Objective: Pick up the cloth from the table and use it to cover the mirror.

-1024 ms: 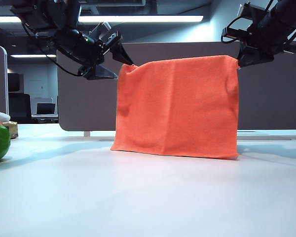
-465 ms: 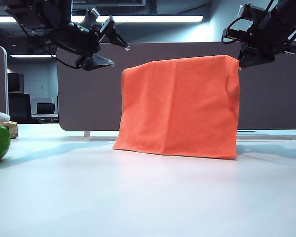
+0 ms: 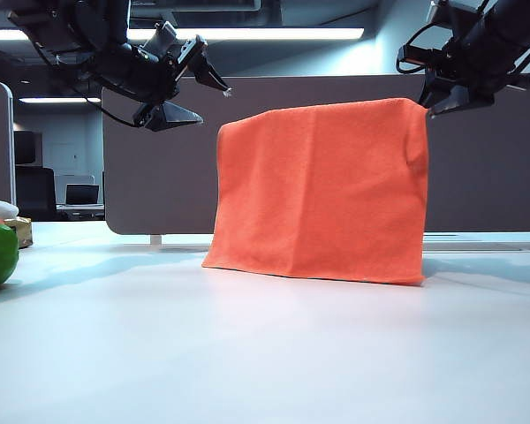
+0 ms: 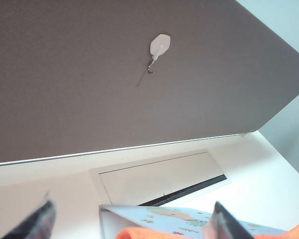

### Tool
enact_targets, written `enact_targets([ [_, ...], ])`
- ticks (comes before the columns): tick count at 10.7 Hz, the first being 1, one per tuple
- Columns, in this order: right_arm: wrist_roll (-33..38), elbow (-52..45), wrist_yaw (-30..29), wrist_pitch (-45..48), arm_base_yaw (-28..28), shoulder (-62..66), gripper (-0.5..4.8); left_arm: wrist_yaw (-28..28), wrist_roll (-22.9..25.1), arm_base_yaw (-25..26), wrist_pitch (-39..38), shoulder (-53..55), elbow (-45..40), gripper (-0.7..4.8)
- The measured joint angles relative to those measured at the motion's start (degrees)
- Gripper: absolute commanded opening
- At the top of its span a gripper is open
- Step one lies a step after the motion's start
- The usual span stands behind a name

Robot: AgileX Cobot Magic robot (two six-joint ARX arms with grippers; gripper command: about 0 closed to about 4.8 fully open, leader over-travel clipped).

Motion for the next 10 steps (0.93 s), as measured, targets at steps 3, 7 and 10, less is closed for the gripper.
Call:
enact_targets([
  [3,0.0,0.1,3.3,2.8,0.0,-0.4,0.95,0.0,0.0,0.0,0.0,0.0,0.0,4.08],
  [7,0.1,0.2,4.4,5.0,-2.1,-2.2,0.95,0.3,0.0,0.1,-0.3,0.0,0.0,4.07],
  [10,0.3,0.2,-12.7,-1.0,-2.1,-2.2,1.80,1.4,0.0,0.0,-3.0,0.0,0.0,4.02],
])
